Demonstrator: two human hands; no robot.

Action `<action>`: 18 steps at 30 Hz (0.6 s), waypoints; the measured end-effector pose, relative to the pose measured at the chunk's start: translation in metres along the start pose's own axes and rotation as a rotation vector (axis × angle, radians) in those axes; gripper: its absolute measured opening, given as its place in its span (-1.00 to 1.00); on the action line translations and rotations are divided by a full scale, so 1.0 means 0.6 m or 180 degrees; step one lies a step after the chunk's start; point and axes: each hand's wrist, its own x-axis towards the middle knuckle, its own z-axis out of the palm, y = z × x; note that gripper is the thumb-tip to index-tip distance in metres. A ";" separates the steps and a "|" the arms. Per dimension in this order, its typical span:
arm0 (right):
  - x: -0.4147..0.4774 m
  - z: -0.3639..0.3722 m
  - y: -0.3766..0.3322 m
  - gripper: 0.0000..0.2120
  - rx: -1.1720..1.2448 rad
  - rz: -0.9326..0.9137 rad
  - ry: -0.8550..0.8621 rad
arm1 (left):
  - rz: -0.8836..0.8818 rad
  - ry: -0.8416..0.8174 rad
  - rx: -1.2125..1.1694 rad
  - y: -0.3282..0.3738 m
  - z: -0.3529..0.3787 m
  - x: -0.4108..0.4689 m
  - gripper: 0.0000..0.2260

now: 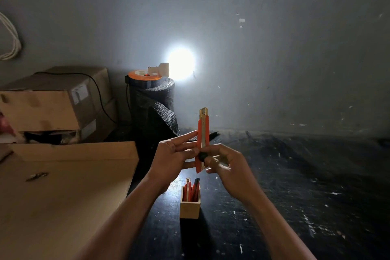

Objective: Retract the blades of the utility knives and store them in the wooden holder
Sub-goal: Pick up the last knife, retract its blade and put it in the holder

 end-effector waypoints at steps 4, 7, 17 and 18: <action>-0.002 -0.002 -0.009 -0.68 0.0049 -0.0006 -0.0080 | 0.0028 0.0026 0.0052 -0.002 -0.003 -0.001 -0.60; -0.001 -0.001 -0.014 -0.74 0.0182 -0.0024 0.0080 | 0.0047 0.0014 0.0053 -0.001 -0.003 -0.002 -0.60; 0.045 -0.015 -0.023 -0.70 -0.0081 0.0113 0.0340 | 0.0062 -0.0199 0.0167 -0.017 -0.007 -0.011 -0.61; 0.050 -0.014 -0.020 -0.70 -0.0096 0.0146 0.0298 | 0.0045 -0.0190 0.0137 -0.019 -0.008 -0.010 -0.61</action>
